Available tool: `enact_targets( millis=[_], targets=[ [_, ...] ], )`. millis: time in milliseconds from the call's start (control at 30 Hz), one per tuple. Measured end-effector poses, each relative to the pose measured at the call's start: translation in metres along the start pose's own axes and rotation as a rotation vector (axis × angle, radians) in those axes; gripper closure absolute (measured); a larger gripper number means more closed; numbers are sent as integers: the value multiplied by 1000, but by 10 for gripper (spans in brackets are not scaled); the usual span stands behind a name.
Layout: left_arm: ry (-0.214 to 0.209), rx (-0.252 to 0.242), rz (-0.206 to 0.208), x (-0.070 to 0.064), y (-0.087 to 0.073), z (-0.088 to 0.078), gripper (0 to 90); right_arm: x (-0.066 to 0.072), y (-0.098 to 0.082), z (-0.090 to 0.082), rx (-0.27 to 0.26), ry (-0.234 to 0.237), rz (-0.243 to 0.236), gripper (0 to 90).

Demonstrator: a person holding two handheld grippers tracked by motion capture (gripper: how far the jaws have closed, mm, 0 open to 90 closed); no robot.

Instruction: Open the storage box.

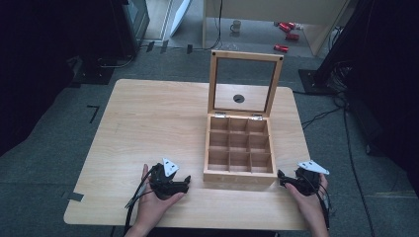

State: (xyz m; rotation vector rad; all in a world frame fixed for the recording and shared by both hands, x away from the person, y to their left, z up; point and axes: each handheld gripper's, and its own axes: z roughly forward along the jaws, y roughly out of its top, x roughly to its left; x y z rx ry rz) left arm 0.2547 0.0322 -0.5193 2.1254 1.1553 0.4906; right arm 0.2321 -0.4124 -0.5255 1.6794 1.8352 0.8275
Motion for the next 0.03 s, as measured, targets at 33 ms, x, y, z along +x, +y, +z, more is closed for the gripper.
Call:
enact_targets(
  millis=[33],
  targets=[
    [0, 0, 0, 0, 0, 0, 124, 0, 0, 0, -1, 0, -1, 118]
  ],
)
